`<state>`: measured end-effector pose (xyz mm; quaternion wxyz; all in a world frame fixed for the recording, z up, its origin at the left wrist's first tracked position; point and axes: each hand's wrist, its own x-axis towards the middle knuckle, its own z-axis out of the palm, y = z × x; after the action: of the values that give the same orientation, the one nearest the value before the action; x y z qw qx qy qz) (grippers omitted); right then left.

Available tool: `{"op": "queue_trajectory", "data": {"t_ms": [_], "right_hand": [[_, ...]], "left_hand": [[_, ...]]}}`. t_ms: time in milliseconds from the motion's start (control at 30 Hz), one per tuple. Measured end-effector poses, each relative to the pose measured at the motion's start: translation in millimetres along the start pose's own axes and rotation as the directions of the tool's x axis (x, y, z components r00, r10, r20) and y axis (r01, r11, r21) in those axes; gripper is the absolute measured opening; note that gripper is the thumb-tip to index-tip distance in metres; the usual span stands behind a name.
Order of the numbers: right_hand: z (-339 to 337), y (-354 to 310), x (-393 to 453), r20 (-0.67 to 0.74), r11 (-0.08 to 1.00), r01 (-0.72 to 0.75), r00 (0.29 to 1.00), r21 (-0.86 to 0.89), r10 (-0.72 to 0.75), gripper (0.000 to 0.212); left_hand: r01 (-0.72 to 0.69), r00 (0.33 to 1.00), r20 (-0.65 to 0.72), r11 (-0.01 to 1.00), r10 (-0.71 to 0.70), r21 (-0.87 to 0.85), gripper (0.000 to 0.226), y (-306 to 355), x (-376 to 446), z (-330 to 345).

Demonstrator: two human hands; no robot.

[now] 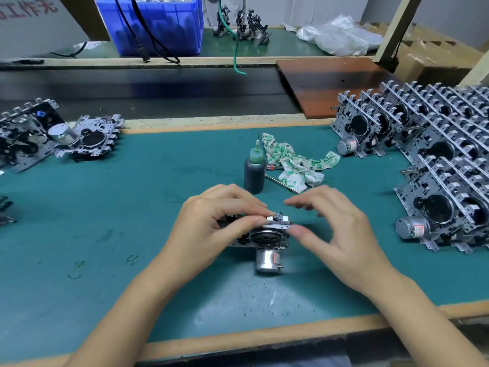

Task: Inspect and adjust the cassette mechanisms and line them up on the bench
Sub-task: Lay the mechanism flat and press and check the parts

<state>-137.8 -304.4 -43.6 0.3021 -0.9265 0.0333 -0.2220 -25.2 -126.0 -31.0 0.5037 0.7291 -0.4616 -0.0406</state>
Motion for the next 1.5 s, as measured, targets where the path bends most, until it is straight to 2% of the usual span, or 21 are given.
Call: {"op": "queue_trajectory", "data": {"t_ms": [33, 100, 200, 300, 433, 533, 667, 833, 967, 1067, 1133, 1267, 1400, 1500], "right_hand": [[-1.9, -6.0, 6.5, -0.031, 1.000, 0.012, 0.999, 0.008, -0.012, 0.037], [-3.1, -19.1, 20.7, 0.002, 0.989, 0.102, 0.995, -0.106, -0.103, 0.034], [-2.3, -32.6, 37.6, 0.217, 0.920, 0.285, 0.949, -0.270, -0.230, 0.036], [-3.3, -36.7, 46.4, 0.359, 0.882, 0.374, 0.896, -0.287, -0.263, 0.040], [-9.1, -34.5, 46.9, 0.395, 0.903, 0.382, 0.874, -0.197, -0.283, 0.038], [-21.3, -25.9, 41.5, 0.339, 0.945, 0.294, 0.912, -0.144, -0.232, 0.036], [-49.0, -9.3, 32.1, 0.206, 0.970, 0.180, 0.968, -0.162, -0.145, 0.033], [-84.8, 14.9, 25.5, 0.020, 0.983, -0.006, 1.000, -0.182, 0.009, 0.043], [-94.5, 33.3, 26.7, -0.135, 0.963, -0.129, 0.986, -0.236, 0.099, 0.042], [-91.7, 46.5, 27.4, -0.260, 0.913, -0.246, 0.952, -0.325, 0.163, 0.044], [-87.6, 54.6, 29.4, -0.317, 0.877, -0.307, 0.929, -0.370, 0.191, 0.048], [-79.3, 71.0, 34.1, -0.345, 0.834, -0.419, 0.890, -0.360, 0.298, 0.047], [-77.1, 75.2, 39.2, -0.360, 0.794, -0.487, 0.860, -0.364, 0.363, 0.045], [-81.0, 73.6, 43.9, -0.323, 0.719, -0.489, 0.871, -0.493, 0.371, 0.037]], "left_hand": [[-0.005, 1.000, 0.009, 1.000, 0.005, 0.006, 0.015, 0.5, -0.4, -1.3], [-0.016, 1.000, -0.002, 0.999, 0.016, 0.028, 0.018, 0.2, -3.5, -6.0], [-0.011, 0.996, -0.090, 0.996, 0.019, 0.092, 0.027, -4.9, -13.1, -16.8], [0.023, 0.987, -0.158, 0.988, 0.001, 0.150, 0.018, -10.7, -22.2, -24.2], [0.015, 0.981, -0.196, 0.993, 0.007, 0.113, 0.011, -8.7, -21.1, -19.4], [-0.016, 0.983, -0.178, 0.996, 0.031, 0.084, 0.010, -2.5, -8.6, -7.5], [-0.053, 0.990, -0.130, 0.997, 0.061, 0.061, 0.014, 8.6, 21.5, 18.6], [-0.147, 0.989, -0.024, 0.988, 0.148, 0.050, 0.017, 20.5, 69.2, 53.1], [-0.187, 0.982, 0.006, 0.966, 0.188, 0.179, 0.054, 25.0, 92.8, 84.7], [-0.036, 0.998, -0.037, 0.984, 0.043, 0.177, 0.063, 29.7, 87.9, 114.4], [0.052, 0.998, 0.036, 0.978, -0.060, 0.201, 0.061, 28.2, 81.7, 135.2], [0.054, 0.973, 0.196, 0.944, -0.123, 0.325, 0.057, 20.4, 82.3, 163.7], [0.035, 0.962, 0.231, 0.907, -0.144, 0.420, 0.041, 17.4, 93.5, 175.2], [0.026, 0.963, 0.224, 0.884, -0.147, 0.467, 0.030, 18.2, 99.9, 179.1]]}}
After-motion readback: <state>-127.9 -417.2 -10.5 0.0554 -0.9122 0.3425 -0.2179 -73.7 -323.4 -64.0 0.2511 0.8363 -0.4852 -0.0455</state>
